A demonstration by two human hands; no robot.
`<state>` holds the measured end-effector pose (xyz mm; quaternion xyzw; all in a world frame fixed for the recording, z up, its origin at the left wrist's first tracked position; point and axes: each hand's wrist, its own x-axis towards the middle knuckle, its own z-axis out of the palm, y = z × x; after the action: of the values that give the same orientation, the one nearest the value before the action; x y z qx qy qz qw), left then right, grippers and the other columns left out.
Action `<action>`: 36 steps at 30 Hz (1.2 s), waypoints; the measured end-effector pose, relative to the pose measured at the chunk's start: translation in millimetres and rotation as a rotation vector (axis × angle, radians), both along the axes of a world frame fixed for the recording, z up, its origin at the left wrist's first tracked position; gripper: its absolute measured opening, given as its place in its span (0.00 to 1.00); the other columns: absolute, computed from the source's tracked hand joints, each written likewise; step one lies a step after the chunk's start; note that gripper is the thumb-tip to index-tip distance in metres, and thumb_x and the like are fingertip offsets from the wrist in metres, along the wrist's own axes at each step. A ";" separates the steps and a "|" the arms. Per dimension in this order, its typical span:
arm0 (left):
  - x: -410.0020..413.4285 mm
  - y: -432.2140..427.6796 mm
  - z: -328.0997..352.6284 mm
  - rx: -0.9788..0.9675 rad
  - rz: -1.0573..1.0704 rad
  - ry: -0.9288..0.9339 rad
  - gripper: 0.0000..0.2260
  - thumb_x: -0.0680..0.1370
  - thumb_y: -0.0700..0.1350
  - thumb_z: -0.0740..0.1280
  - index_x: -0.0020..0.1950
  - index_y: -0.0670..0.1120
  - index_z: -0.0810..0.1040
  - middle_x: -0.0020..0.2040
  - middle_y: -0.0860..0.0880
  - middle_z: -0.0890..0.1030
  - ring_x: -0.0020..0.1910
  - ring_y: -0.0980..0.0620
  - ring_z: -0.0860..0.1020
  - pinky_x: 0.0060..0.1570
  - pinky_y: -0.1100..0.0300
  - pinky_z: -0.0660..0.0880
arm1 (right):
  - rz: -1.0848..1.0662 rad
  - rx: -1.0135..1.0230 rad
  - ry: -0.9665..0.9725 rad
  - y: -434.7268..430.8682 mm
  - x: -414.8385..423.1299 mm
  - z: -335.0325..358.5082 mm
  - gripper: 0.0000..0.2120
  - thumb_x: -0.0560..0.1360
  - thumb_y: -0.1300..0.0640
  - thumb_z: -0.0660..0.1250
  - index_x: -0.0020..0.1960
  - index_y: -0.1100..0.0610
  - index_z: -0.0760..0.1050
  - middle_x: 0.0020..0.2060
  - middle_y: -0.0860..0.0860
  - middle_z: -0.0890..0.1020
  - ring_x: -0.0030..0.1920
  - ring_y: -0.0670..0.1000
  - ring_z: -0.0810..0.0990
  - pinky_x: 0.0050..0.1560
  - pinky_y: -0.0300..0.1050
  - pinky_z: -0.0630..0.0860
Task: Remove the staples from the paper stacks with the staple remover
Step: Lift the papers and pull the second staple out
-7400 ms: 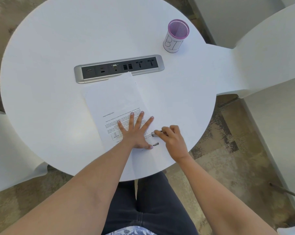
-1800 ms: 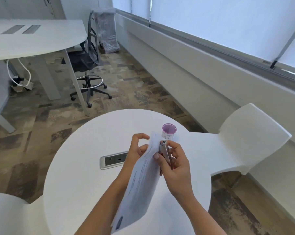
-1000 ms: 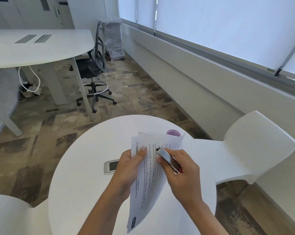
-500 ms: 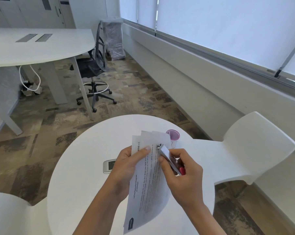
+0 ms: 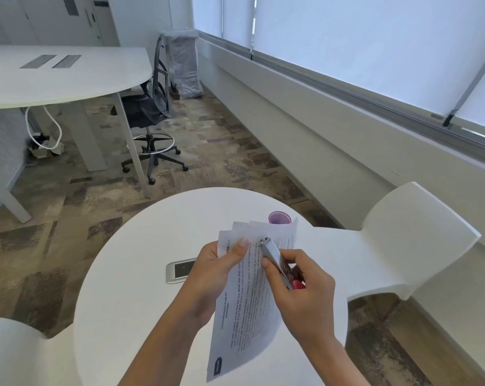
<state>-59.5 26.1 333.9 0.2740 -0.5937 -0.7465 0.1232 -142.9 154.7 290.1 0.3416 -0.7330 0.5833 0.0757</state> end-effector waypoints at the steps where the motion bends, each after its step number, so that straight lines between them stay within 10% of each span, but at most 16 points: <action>1: 0.4 0.5 -0.3 0.000 0.006 0.001 0.17 0.76 0.55 0.65 0.55 0.45 0.83 0.51 0.41 0.85 0.54 0.35 0.81 0.61 0.34 0.73 | -0.014 -0.003 0.000 0.9 -0.1 0.6 0.05 0.72 0.55 0.74 0.46 0.49 0.80 0.36 0.42 0.82 0.31 0.48 0.78 0.29 0.29 0.70; 27: 10.3 17.5 0.6 -0.226 0.132 -0.050 0.11 0.80 0.54 0.62 0.51 0.53 0.83 0.44 0.49 0.86 0.45 0.42 0.84 0.51 0.44 0.78 | -0.028 0.016 0.093 6.0 8.4 -4.2 0.09 0.74 0.58 0.73 0.52 0.49 0.83 0.31 0.43 0.79 0.31 0.49 0.75 0.28 0.46 0.73; 36: 13.5 12.1 -11.5 -0.233 0.171 -0.047 0.11 0.80 0.56 0.61 0.52 0.54 0.82 0.41 0.53 0.86 0.38 0.51 0.84 0.36 0.60 0.76 | -0.005 -0.012 0.065 -7.7 13.9 -9.7 0.10 0.75 0.55 0.71 0.40 0.43 0.74 0.29 0.38 0.72 0.29 0.44 0.69 0.30 0.29 0.64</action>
<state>-46.0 38.2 322.3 0.3246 -0.6536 -0.6527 0.2035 -129.0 147.0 280.4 0.3581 -0.7275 0.5761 0.1033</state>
